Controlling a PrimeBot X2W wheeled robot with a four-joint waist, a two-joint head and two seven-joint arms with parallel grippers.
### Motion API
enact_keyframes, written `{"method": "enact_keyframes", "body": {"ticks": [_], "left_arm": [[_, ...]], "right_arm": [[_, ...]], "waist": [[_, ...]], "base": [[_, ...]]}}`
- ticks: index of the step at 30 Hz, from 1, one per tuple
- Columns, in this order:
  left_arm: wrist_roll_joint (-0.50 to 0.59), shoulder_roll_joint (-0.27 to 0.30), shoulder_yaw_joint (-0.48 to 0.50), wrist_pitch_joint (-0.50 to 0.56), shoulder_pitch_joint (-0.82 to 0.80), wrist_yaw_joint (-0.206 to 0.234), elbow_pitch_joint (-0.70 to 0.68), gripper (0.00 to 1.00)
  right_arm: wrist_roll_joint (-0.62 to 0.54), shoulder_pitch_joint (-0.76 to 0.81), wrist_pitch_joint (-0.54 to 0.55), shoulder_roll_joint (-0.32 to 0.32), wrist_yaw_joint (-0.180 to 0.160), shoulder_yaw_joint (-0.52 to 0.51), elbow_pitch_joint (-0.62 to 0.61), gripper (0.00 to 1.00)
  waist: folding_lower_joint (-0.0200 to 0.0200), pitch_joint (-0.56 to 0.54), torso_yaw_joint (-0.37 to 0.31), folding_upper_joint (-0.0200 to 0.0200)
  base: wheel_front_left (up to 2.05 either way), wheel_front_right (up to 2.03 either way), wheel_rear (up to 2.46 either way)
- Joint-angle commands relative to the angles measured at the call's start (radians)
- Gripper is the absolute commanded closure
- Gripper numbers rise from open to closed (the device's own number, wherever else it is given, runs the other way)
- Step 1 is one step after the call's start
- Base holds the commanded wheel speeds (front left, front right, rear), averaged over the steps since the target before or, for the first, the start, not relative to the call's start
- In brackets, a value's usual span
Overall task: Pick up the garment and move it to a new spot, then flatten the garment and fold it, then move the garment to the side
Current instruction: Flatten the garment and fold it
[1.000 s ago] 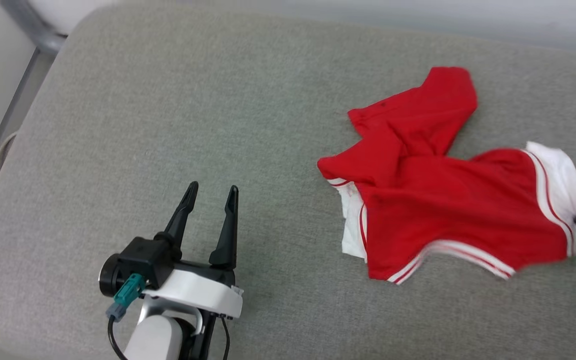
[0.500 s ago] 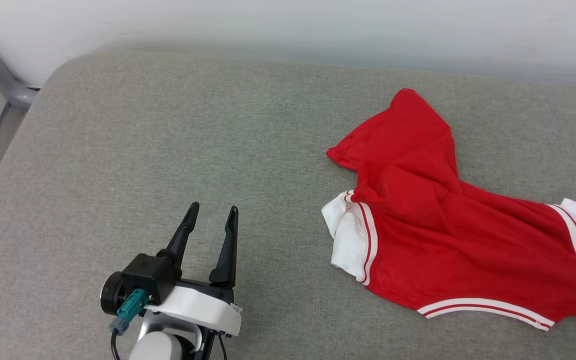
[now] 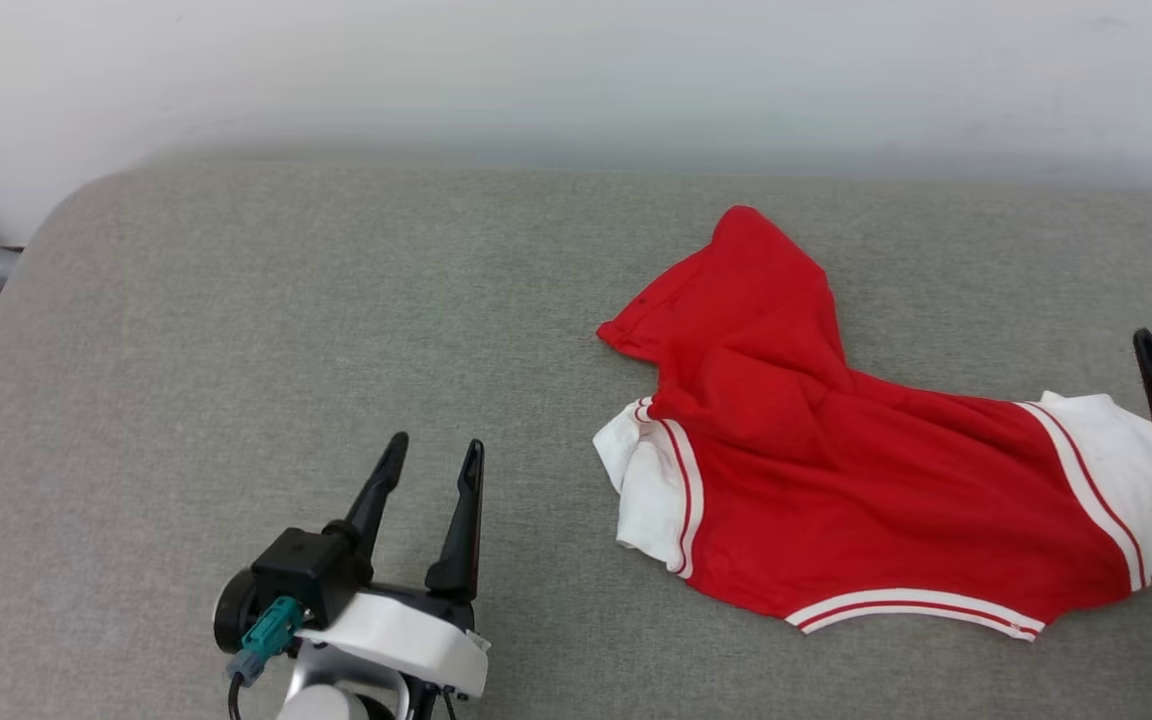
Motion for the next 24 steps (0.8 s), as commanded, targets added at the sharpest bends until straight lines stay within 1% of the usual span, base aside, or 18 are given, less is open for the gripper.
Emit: {"method": "enact_keyframes", "body": {"ticks": [1,3,7,9,11,14,17,19,21,24], "left_arm": [[-0.020,-0.001,-0.006,-0.003,0.020,0.003,0.013,0.00],[-0.045,-0.001,-0.016,-0.003,0.025,0.008,0.029,0.00],[-0.027,0.002,-0.042,-0.003,0.010,0.003,0.066,0.00],[0.001,0.024,-0.076,0.016,-0.012,-0.006,0.073,0.00],[0.026,0.043,-0.095,0.051,-0.036,-0.002,0.065,0.00],[0.013,0.052,-0.102,0.167,-0.073,-0.003,0.051,0.00],[-0.054,0.054,-0.101,0.338,-0.121,-0.016,0.040,0.00],[-0.055,0.093,-0.103,0.468,-0.160,-0.012,0.046,0.00],[-0.047,0.120,-0.112,0.595,-0.191,-0.003,0.053,0.00],[-0.054,0.134,-0.115,0.721,-0.240,0.005,0.034,0.00]], "right_arm": [[-0.003,0.034,-0.054,0.037,-0.001,-0.016,-0.030,0.00],[-0.022,0.064,-0.114,0.079,-0.001,-0.035,-0.070,0.00],[-0.063,0.125,-0.171,0.173,-0.001,-0.057,-0.148,0.00],[-0.074,0.142,-0.181,0.209,-0.001,-0.060,-0.173,0.00],[-0.083,0.158,-0.187,0.242,-0.001,-0.061,-0.199,0.00],[-0.097,0.166,-0.192,0.265,-0.001,-0.051,-0.232,0.00],[-0.105,0.172,-0.193,0.281,-0.001,-0.049,-0.250,0.00],[-0.101,0.170,-0.186,0.287,-0.001,-0.041,-0.253,0.00],[-0.101,0.164,-0.184,0.283,-0.001,-0.031,-0.252,0.00],[-0.103,0.154,-0.196,0.287,-0.001,-0.027,-0.254,0.00]], "waist": [[0.0001,-0.013,-0.018,-0.0001],[0.0001,-0.015,-0.032,-0.0001],[0.0001,-0.005,-0.062,-0.0001],[0.0001,0.006,-0.079,-0.0001],[0.0001,0.021,-0.097,-0.0001],[0.0001,0.049,-0.126,-0.0001],[0.0001,0.077,-0.150,-0.0001],[0.0001,0.094,-0.166,-0.0001],[0.0001,0.110,-0.180,-0.0001],[0.0001,0.134,-0.195,-0.0001]], "base": [[0.00,0.00,0.00],[0.00,0.00,0.00],[0.00,0.00,0.00],[0.00,0.00,0.00],[0.00,0.00,0.00],[0.00,0.00,0.00],[0.00,0.00,0.00],[0.00,0.00,0.00],[0.00,0.00,0.00],[0.00,0.00,0.00]]}}
